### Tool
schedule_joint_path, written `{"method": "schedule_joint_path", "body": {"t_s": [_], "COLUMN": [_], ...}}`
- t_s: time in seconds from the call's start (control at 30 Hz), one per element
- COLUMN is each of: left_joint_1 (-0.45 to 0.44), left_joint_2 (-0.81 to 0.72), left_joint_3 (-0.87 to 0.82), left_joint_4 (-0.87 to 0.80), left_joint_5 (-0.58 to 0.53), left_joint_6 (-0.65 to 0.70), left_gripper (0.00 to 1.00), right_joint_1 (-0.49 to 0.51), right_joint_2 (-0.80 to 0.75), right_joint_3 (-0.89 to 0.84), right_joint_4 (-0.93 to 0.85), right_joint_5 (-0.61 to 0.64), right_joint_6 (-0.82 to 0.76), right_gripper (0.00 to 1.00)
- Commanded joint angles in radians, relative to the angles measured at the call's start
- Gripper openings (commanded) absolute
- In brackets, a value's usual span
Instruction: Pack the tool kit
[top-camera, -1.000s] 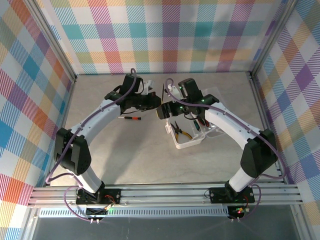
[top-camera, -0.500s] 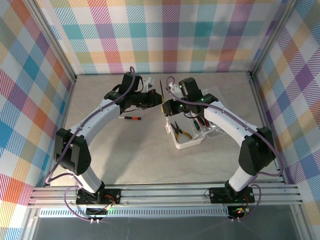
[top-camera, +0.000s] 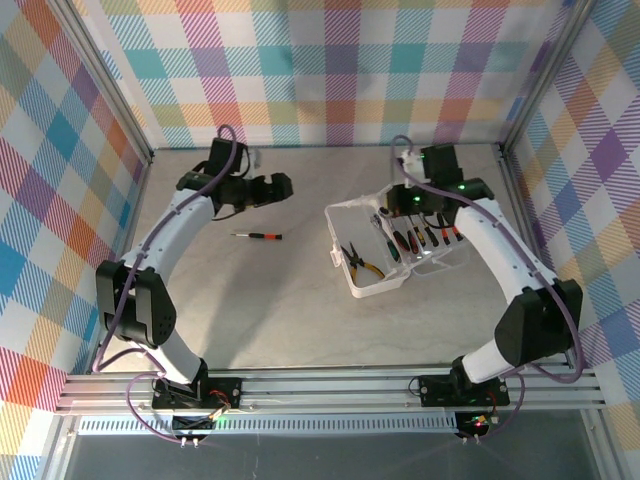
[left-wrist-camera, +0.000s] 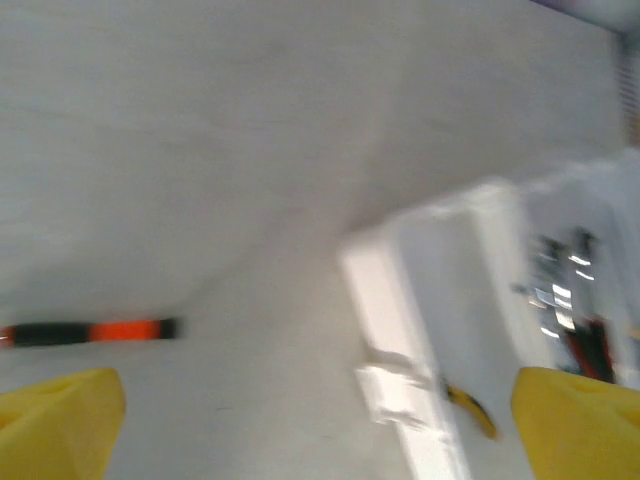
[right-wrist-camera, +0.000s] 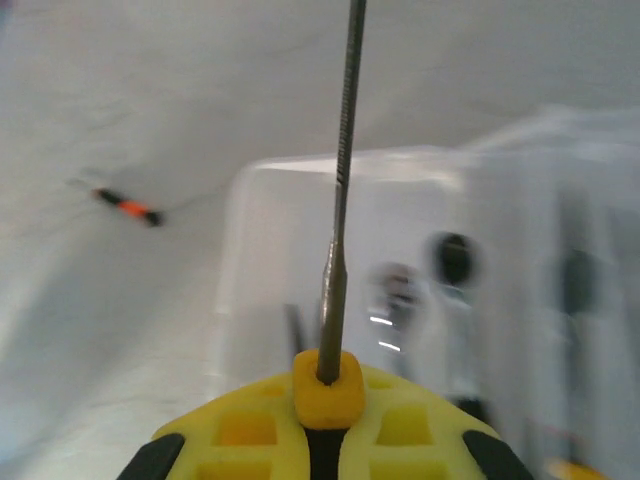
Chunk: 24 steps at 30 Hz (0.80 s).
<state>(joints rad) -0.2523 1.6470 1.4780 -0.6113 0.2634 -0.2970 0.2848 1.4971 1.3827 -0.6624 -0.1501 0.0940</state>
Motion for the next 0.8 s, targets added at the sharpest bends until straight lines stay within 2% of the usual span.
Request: {"method": "schedule_joint_path", "body": {"t_s": [0.0,0.13,0.37,0.57,0.77], "left_joint_1": [0.03,0.056,0.056,0.056,0.056], "left_joint_2": [-0.016,0.006,0.017,0.026,0.028], "left_joint_3": [-0.005,-0.035,-0.069,-0.073,-0.074], "left_joint_4": [-0.141,-0.158,-0.142,-0.137,-0.136], "left_joint_5": [-0.199,-0.24,-0.222,-0.211,-0.208], "left_joint_6": [0.064,0.065,0.059,0.059,0.06], "left_gripper": [1.0,1.0,1.0,1.0,1.0], "right_joint_1": [-0.009,-0.013,-0.013,-0.013,-0.012], "right_joint_2": [0.008,0.065,0.129,0.14,0.141], "right_joint_3": [0.023,0.031,0.048,0.044,0.044], "right_joint_4": [-0.191,-0.26,-0.31,-0.312,-0.313], "right_joint_5": [0.214,0.358,0.453,0.462,0.45], "right_joint_6": [-0.093,-0.109,-0.112,-0.112,-0.109], "right_gripper": [0.0,0.0,0.0,0.0,0.13]}}
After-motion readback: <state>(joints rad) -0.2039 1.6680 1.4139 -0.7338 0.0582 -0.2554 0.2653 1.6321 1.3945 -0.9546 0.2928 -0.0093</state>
